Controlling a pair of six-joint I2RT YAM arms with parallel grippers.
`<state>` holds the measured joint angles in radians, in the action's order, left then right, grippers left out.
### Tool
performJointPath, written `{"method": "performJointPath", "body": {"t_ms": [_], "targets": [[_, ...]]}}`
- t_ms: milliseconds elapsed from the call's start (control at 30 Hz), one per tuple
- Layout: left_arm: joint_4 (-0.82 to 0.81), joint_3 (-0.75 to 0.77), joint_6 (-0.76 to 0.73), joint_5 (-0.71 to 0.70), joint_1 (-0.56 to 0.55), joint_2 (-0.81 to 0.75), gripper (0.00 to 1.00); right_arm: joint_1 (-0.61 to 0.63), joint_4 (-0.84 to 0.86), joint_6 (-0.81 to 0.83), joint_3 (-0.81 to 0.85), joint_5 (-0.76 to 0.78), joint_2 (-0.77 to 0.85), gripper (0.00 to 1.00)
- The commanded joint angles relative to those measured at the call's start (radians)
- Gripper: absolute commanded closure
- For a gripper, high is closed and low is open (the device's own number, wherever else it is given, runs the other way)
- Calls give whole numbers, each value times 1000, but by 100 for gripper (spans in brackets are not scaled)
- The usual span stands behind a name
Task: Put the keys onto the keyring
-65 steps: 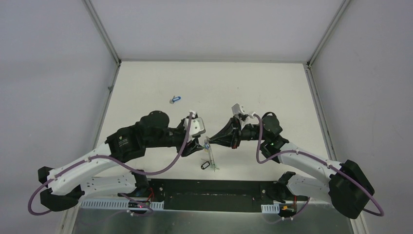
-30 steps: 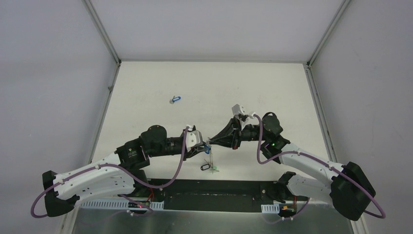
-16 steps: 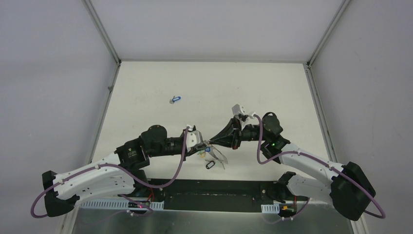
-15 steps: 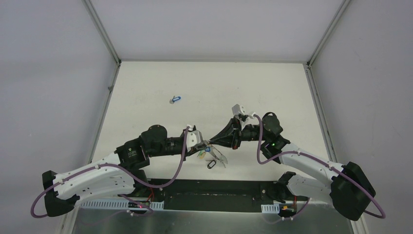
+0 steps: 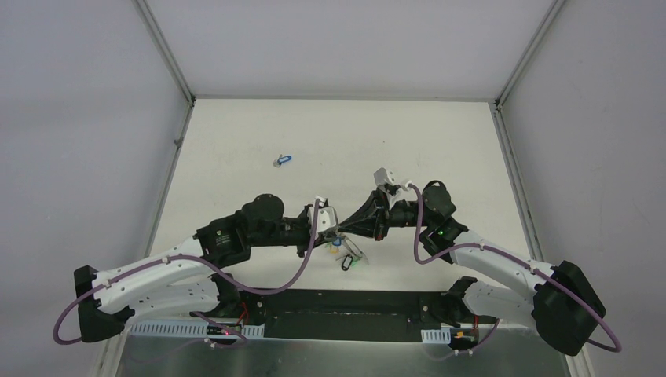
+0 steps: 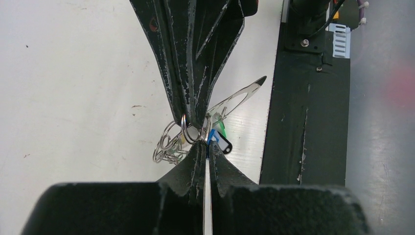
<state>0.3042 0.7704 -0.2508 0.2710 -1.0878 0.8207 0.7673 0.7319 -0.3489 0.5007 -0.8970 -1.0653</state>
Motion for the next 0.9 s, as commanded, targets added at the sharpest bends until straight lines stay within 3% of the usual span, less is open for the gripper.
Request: {"method": "performJointPath", "body": {"t_ms": [0,267,600,867], "targets": [[19,59,-16,-3,-22,29,100,3,50,10,29,3,23,100],[21,51,-7,-91,-34,-40,76,3,49,11,27,3,29,100],[-187,-93,100,-126,-34,-180,65,3,50,16,32,-6,27,100],[-203,-79,154,-130,-34,-106,66,3,48,13,32,-6,29,100]]}}
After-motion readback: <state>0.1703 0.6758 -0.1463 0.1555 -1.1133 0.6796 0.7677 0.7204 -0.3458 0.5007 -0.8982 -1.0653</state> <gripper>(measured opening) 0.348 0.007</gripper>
